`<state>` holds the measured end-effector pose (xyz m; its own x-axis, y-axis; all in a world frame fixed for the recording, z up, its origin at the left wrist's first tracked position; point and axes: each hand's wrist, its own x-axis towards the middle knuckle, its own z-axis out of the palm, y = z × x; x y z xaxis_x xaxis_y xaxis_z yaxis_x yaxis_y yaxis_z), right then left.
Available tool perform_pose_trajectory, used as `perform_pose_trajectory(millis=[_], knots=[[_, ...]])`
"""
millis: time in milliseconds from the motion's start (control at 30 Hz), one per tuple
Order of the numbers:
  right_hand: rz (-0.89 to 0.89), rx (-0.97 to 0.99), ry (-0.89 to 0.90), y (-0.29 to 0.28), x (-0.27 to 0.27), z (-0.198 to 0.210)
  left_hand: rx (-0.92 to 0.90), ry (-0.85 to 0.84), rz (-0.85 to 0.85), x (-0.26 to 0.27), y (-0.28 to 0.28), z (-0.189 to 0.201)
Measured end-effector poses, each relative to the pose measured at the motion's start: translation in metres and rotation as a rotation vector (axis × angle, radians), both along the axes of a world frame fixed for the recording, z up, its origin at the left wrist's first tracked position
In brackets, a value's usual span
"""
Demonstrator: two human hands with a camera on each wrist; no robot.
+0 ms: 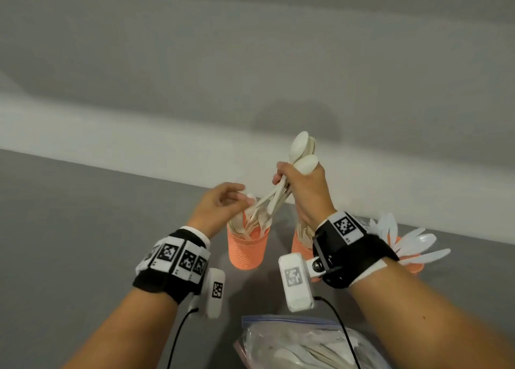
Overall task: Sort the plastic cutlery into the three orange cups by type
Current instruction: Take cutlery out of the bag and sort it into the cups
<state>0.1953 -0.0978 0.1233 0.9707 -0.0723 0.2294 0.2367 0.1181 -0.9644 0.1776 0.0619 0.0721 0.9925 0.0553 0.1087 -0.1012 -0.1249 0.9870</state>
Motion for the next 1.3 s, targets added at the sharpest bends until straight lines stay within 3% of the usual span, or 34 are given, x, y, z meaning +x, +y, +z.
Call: perform_pose_trajectory(millis=[33, 100, 200, 267, 533, 733, 800, 900, 1000, 1167, 1300], knots=[[-0.013, -0.003, -0.006, 0.001, 0.006, -0.002, -0.034, -0.013, 0.072, 0.005, 0.011, -0.004], [0.005, -0.024, -0.007, 0.008, 0.014, -0.010, 0.063, 0.045, 0.112, 0.012, 0.023, -0.017], [0.075, -0.074, 0.029, 0.023, 0.023, -0.036, 0.263, 0.212, -0.032, 0.018, 0.020, -0.042], [0.096, -0.219, 0.018, 0.030, 0.025, -0.054, 0.279, 0.243, -0.096, 0.020, 0.015, -0.054], [0.031, -0.649, -0.245, 0.029, 0.039, -0.089, 0.128, 0.024, -0.234, 0.018, -0.003, -0.063], [0.216, -0.637, -0.195, 0.026, 0.037, -0.101, 0.153, 0.060, -0.195, 0.026, 0.000, -0.061], [0.221, -0.659, -0.208, 0.022, 0.037, -0.101, 0.040, 0.116, -0.158, 0.031, 0.002, -0.059], [0.218, -0.720, -0.251, 0.017, 0.035, -0.101, -0.291, 0.132, -0.070, 0.037, -0.001, -0.055], [0.250, -0.707, -0.209, 0.014, 0.036, -0.096, -0.380, 0.039, 0.036, 0.041, -0.004, -0.046], [0.148, -0.531, -0.113, 0.010, 0.036, -0.083, -0.156, -0.192, 0.040, 0.039, 0.000, -0.035], [0.067, -0.544, -0.167, 0.005, 0.035, -0.066, 0.245, -0.337, 0.021, 0.031, -0.002, -0.037]])
